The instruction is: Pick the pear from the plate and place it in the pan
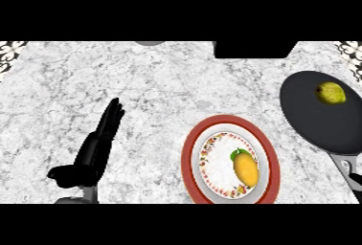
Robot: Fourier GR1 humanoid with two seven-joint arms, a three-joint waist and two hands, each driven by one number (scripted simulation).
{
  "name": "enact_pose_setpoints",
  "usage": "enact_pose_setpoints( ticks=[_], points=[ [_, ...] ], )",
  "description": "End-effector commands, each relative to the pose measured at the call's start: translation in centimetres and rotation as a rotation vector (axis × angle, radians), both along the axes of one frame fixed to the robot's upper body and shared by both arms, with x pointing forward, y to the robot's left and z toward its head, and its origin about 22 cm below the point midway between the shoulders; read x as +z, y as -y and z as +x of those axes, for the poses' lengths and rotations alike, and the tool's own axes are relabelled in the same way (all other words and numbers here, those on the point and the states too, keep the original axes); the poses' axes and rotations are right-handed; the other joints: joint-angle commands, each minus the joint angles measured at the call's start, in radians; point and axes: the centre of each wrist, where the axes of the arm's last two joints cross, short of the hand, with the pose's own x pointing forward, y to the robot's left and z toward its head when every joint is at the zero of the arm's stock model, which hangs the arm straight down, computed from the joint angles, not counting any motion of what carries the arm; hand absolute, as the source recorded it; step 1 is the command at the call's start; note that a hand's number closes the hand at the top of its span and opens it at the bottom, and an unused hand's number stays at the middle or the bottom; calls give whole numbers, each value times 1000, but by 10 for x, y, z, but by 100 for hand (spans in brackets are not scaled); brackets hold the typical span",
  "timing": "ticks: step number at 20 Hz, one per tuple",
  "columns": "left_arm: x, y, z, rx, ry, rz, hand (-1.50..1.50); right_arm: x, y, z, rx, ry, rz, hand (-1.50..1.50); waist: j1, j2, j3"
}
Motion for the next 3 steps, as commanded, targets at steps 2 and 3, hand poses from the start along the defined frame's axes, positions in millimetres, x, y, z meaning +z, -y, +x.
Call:
enact_pose_setpoints(
  ticks=[2, 3],
  points=[
    [0, -4, 3, 5, -6, 0, 0, 5, -7, -12, -38, -7, -85, -150, -2, 0, 0],
    [-11, 8, 3, 2, -8, 0, 0, 4, 2, -8, -21, -12, -101, -150, -1, 1, 0]
  ],
)
